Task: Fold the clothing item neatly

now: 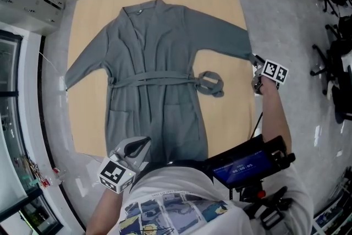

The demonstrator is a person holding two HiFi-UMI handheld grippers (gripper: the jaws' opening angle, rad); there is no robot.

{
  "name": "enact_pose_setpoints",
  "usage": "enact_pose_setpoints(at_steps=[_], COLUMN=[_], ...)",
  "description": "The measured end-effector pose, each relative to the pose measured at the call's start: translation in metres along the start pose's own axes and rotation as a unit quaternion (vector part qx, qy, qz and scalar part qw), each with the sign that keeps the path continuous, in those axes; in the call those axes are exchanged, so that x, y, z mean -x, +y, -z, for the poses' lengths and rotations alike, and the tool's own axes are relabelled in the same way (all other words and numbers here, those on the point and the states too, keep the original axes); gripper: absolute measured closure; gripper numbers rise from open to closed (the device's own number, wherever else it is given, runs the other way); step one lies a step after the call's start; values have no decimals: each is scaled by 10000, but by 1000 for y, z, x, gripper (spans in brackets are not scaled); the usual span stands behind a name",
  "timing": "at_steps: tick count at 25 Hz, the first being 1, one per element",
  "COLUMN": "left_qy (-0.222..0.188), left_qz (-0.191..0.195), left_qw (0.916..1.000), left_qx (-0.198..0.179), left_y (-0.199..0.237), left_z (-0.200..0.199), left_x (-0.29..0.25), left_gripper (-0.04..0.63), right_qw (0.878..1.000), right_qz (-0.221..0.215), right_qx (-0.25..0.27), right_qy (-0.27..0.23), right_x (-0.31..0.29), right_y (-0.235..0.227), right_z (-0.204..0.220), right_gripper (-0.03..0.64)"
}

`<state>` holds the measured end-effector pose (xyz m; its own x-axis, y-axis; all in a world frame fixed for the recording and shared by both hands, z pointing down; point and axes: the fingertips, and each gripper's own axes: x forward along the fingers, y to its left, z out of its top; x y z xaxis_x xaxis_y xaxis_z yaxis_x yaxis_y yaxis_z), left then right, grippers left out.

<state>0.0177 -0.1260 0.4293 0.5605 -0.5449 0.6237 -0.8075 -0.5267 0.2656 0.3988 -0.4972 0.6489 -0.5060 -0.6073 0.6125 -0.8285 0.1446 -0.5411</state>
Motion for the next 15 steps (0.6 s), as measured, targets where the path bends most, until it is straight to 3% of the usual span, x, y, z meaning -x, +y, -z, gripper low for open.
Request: enact_pose_setpoints(at_steps=[8, 15], left_qy=[-35, -74], left_qz=[-14, -21], left_qw=[9999, 9998], left_qx=[103, 170], left_y=[6, 4], left_z=[0, 5], left_x=[-5, -5], left_gripper=[588, 588], right_qw=[9976, 9997], right_qz=[-432, -229], right_qx=[-545, -23], right_qy=[26, -13], right_x=[-10, -11], right_y=[3, 10], right_z=[5, -1], right_gripper=[420, 471])
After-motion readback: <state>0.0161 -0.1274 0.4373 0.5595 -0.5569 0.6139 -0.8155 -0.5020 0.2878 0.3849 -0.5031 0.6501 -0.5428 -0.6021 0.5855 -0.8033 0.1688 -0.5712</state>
